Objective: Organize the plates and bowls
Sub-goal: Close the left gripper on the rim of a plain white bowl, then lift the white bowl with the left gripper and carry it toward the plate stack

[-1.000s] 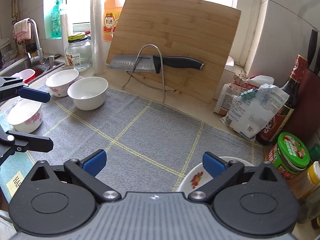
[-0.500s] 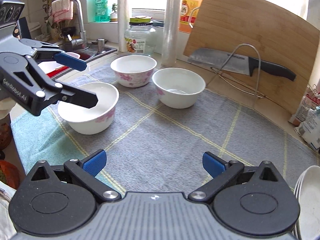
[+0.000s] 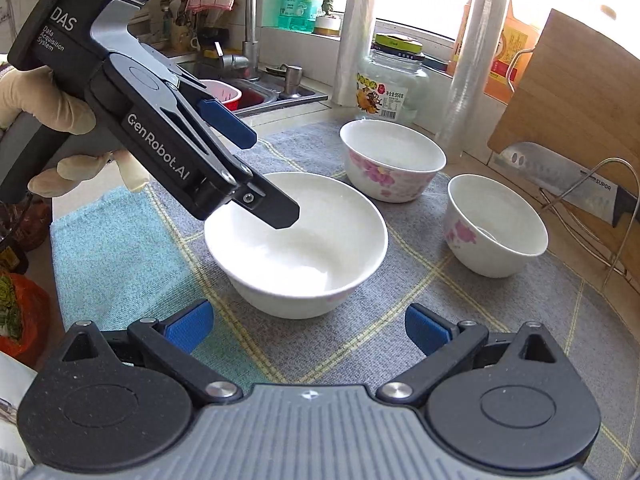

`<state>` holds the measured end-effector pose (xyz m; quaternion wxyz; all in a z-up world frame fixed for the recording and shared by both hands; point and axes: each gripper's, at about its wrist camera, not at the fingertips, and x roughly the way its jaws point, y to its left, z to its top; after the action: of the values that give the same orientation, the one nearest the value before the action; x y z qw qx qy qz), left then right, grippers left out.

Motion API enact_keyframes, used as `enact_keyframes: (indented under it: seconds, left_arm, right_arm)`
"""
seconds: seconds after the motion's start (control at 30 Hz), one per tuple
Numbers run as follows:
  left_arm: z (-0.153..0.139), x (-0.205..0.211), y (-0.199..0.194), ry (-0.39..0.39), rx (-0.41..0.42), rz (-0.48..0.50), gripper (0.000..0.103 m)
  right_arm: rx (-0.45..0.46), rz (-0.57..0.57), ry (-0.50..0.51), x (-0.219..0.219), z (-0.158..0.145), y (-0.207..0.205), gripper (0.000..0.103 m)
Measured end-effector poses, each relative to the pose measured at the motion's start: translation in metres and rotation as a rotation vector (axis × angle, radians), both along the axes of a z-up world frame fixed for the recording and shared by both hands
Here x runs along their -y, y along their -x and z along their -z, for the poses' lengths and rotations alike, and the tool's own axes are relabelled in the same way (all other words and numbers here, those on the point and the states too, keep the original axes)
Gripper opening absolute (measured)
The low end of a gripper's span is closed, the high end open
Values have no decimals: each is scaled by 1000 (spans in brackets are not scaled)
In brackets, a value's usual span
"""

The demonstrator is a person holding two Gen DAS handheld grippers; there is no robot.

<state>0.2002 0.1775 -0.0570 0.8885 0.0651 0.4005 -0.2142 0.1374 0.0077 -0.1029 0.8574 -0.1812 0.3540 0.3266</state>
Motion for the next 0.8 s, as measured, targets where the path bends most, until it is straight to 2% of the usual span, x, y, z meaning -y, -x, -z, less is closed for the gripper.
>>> enact_keyframes:
  seconds: [0.03,0.1,0.3,0.47,0.8]
  left_arm:
    - [1,0,-2,4,-11,6,97]
    - [3,0,-5,3,-31,17,87]
    - [4,5,-10,5,-65,58,75]
    - [6,10,-10,2,-84,89,66]
    - [4,16,-12,13,-99,121,63]
  right_arm:
    - [-5,3,-5,-2,1,-2,103]
    - [-5,10,-14,-3,2,-5,103]
    - [-10,20,-35,-2,4,-9,102]
    - [-20,14,-34,-4,6,-11,90]
    - [-22,-24,-53,-6,4,-12,84]
